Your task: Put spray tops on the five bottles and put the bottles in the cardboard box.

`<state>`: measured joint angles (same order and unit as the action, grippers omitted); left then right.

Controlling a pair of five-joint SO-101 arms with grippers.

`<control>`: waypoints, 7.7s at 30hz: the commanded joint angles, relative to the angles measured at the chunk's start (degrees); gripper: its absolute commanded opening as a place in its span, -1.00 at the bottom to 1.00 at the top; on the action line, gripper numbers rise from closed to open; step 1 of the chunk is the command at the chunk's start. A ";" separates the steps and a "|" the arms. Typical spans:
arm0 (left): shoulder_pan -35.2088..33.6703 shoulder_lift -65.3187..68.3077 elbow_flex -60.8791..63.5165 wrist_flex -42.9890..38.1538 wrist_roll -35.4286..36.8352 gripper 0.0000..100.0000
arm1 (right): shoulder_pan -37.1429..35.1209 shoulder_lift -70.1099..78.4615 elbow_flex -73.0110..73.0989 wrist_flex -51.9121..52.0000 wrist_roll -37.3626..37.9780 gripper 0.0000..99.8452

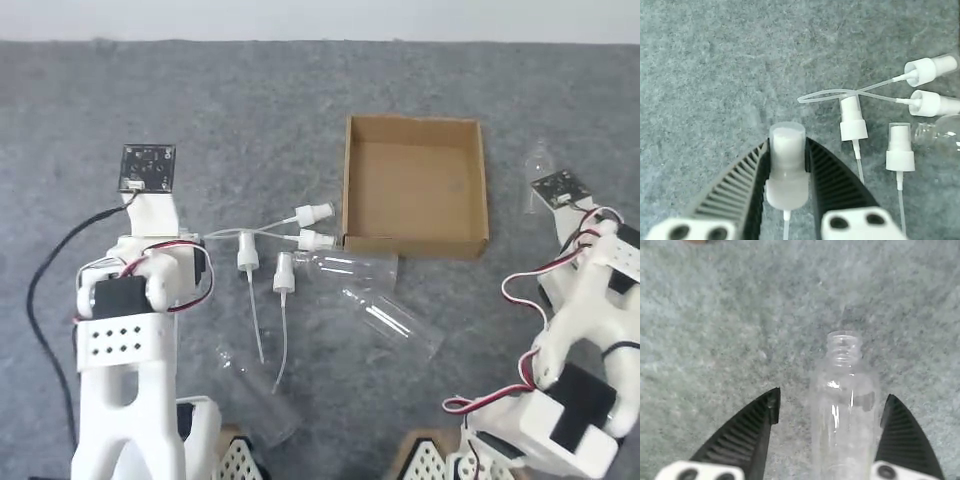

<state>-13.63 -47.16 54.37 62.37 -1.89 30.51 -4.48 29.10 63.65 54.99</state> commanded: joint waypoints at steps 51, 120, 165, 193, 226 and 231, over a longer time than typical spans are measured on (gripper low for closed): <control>1.41 -2.55 -35.56 15.12 2.20 -0.95 | -38.46 -28.09 -14.95 10.33 -30.86 -0.99; 13.89 -11.87 -20.18 -0.88 18.90 -0.95 | -82.59 -37.58 25.32 -46.64 -54.95 -0.99; 16.00 -8.18 -17.80 4.48 4.75 -0.85 | -81.10 -41.80 33.67 -53.76 -59.08 -0.99; 5.98 -22.68 -17.63 6.33 1.85 -0.83 | -72.22 -41.54 25.49 -47.43 -58.99 -0.99; 8.00 -38.59 14.46 -4.31 1.76 -0.68 | -59.03 -42.86 4.84 -9.10 -52.13 -0.99; 8.00 -38.59 14.55 -4.22 1.76 -0.68 | -55.96 -45.49 12.57 -10.86 -49.23 -0.99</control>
<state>-5.45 -84.97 69.32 59.91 0.13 -28.40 -47.30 39.74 54.42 2.59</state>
